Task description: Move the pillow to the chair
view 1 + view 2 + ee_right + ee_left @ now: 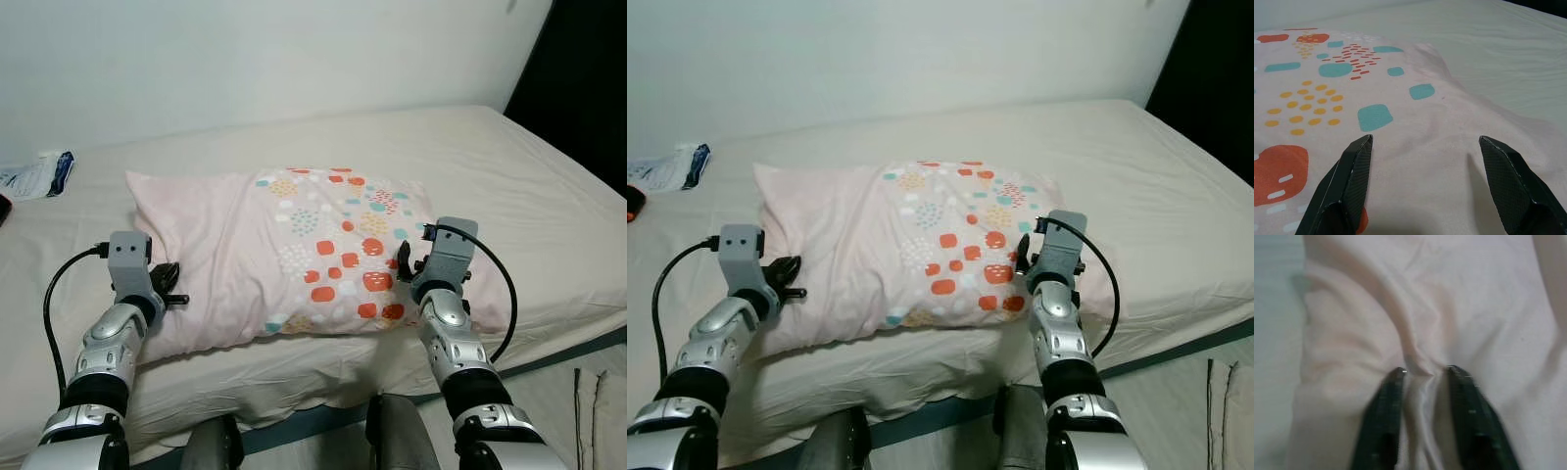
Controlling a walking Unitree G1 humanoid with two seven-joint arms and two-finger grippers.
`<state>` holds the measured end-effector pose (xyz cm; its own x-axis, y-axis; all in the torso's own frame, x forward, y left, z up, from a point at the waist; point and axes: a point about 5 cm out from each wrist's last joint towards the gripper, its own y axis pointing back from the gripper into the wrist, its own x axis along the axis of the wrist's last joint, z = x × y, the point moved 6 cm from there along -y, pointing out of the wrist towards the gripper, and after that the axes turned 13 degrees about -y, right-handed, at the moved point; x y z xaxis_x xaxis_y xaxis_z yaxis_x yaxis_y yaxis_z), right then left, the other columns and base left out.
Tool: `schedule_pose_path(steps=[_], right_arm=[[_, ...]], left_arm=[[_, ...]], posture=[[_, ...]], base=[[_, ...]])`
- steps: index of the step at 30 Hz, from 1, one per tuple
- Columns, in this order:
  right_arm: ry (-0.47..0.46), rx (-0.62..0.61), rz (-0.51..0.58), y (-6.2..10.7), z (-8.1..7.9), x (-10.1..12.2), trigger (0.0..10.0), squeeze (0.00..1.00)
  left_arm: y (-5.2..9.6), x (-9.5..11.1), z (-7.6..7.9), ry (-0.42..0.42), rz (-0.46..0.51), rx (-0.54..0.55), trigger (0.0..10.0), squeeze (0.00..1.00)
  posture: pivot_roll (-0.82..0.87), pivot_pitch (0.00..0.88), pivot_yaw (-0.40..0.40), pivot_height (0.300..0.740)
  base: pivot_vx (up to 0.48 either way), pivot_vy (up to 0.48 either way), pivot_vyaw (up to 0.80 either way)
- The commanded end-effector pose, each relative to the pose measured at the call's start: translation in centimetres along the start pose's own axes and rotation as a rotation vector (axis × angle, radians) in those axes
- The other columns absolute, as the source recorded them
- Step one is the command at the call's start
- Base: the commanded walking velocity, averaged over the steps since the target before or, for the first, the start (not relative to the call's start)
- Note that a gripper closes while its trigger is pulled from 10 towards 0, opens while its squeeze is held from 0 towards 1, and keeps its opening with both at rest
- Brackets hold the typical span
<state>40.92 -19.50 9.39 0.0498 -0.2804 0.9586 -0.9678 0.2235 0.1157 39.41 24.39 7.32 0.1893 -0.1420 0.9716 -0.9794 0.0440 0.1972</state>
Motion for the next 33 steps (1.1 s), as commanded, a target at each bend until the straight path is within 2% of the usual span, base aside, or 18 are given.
schedule_pose_path(steps=[1,3,4,5,12,13,14,18,20,22,23,25,29,30,31,32,33], right_arm=[[-0.003,-0.011,-0.022,0.2,0.5,-0.7,10.0,0.00],[-0.002,-0.012,-0.023,0.2,0.5,-0.7,10.0,0.00],[-0.002,-0.012,-0.023,0.2,0.5,-0.7,10.0,0.00],[-0.002,-0.014,-0.023,0.2,0.6,-0.7,10.0,0.00],[0.000,-0.015,-0.024,0.3,0.8,-0.7,10.0,0.00],[0.000,-0.016,-0.027,0.3,0.9,-0.7,10.0,0.00],[0.000,-0.016,-0.027,0.3,0.9,-0.7,10.0,0.00],[-0.014,-0.019,-0.040,0.3,1.1,-0.9,10.0,0.00],[-0.014,-0.019,-0.040,0.3,1.1,-0.9,10.0,0.00],[-0.022,-0.021,-0.044,0.3,1.2,-1.0,10.0,0.00],[-0.022,-0.021,-0.044,0.3,1.2,-1.0,10.0,0.00],[-0.027,-0.022,-0.049,0.3,1.3,-1.0,10.0,0.00],[-0.027,-0.020,-0.053,0.4,1.3,-1.1,10.0,0.00],[-0.027,-0.016,-0.056,0.4,1.2,-1.2,10.0,0.00],[-0.028,-0.015,-0.057,0.4,1.1,-1.2,10.0,0.00],[-0.031,-0.011,-0.062,0.4,1.0,-1.2,10.0,0.00],[-0.031,-0.011,-0.062,0.4,1.0,-1.2,10.0,0.00]], left_arm=[[0.1,0.1,-1.4,-0.011,-0.007,0.046,10.0,1.00],[-0.1,1.0,-3.5,-0.028,-0.013,0.120,10.0,1.00],[-0.1,1.0,-3.5,-0.028,-0.013,0.120,10.0,1.00],[-0.1,1.3,-4.9,-0.030,-0.035,0.162,10.0,1.00],[0.2,0.8,-6.4,-0.001,-0.105,0.180,10.0,1.00],[0.2,0.1,-6.2,0.034,-0.148,0.144,10.0,1.00],[0.2,0.1,-6.2,0.034,-0.148,0.144,10.0,1.00],[1.1,-3.0,-4.2,0.148,-0.331,-0.032,10.0,1.00],[1.1,-3.0,-4.2,0.148,-0.331,-0.032,10.0,1.00],[1.1,-3.0,-4.0,0.232,-0.339,-0.052,10.0,1.00],[1.1,-3.0,-4.0,0.232,-0.339,-0.052,10.0,1.00],[1.1,-2.8,-3.6,0.291,-0.340,-0.077,10.0,1.00],[1.4,-4.0,-3.5,0.255,-0.398,-0.045,10.0,1.00],[1.5,-4.9,-3.1,0.251,-0.429,-0.030,10.0,0.17],[1.6,-5.1,-3.0,0.252,-0.438,-0.029,10.0,0.17],[1.5,-5.3,-2.0,0.281,-0.446,-0.057,10.0,0.00],[1.5,-5.3,-2.0,0.281,-0.446,-0.057,10.0,0.00]], posture=[[-0.03,0.050,-0.023,0.567],[-0.03,0.056,-0.022,0.567],[-0.03,0.056,-0.022,0.567],[-0.04,0.061,-0.022,0.567],[-0.04,0.074,-0.021,0.567],[-0.04,0.079,-0.021,0.567],[-0.04,0.079,-0.021,0.567],[-0.04,0.095,-0.016,0.567],[-0.04,0.095,-0.016,0.567],[-0.03,0.099,-0.016,0.567],[-0.03,0.099,-0.016,0.567],[-0.03,0.103,-0.017,0.567],[-0.03,0.106,-0.019,0.567],[-0.04,0.112,-0.022,0.567],[-0.04,0.112,-0.022,0.567],[-0.04,0.117,-0.022,0.567],[-0.04,0.117,-0.022,0.567]], base=[[0.000,0.000,0.00],[0.000,0.000,0.00],[0.000,0.000,0.00],[0.000,0.000,0.00],[0.000,0.000,0.00],[0.000,0.000,0.00],[0.000,0.000,0.00],[0.000,0.000,0.00],[0.000,0.000,0.00],[0.000,0.000,0.00],[0.000,0.000,0.00],[0.000,0.000,0.00],[0.000,0.000,0.00],[0.000,0.000,0.00],[0.000,0.000,0.00],[0.000,0.000,0.00],[0.000,0.000,0.00]])
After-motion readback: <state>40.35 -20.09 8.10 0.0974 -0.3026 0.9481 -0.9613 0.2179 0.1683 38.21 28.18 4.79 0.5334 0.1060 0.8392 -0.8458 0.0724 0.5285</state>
